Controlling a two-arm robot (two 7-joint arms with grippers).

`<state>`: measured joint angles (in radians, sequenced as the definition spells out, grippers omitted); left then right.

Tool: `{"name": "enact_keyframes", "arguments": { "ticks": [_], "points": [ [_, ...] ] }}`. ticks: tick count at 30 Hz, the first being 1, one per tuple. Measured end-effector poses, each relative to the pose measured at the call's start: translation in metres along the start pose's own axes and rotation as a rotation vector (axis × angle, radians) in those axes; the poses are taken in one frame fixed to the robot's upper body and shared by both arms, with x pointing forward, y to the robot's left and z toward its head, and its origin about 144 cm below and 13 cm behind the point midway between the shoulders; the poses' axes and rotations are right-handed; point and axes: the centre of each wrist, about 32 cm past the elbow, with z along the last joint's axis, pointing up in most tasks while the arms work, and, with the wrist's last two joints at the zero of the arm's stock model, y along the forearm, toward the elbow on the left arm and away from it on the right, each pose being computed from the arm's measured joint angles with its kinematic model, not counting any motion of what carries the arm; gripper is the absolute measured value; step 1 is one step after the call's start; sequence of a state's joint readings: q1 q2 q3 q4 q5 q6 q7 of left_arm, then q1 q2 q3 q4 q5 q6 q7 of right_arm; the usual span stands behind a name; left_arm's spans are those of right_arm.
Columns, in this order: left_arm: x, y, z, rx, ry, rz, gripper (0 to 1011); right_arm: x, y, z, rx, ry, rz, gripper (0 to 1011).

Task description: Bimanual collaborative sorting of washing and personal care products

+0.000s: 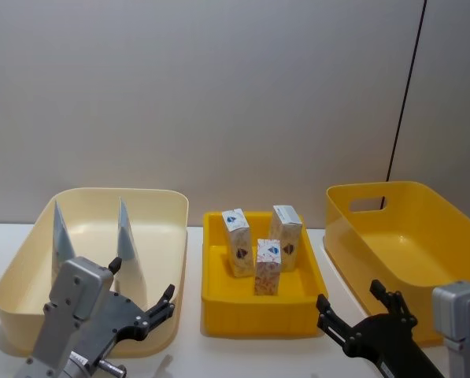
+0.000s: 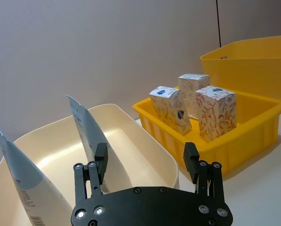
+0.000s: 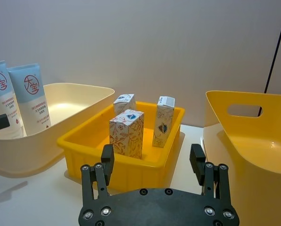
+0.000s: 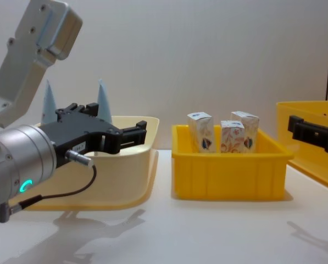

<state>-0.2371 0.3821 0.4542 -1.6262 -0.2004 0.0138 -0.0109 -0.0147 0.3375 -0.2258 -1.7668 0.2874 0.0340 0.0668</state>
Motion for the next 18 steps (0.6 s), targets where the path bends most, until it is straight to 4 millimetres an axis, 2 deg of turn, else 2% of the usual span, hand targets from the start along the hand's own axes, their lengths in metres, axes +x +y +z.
{"name": "enact_keyframes", "arguments": {
  "ticks": [18],
  "points": [
    [0.0000,0.0000,0.0000,0.000,0.000,0.000,1003,0.0000,0.0000,0.0000,0.000,0.000,0.000,1001]
  ]
}}
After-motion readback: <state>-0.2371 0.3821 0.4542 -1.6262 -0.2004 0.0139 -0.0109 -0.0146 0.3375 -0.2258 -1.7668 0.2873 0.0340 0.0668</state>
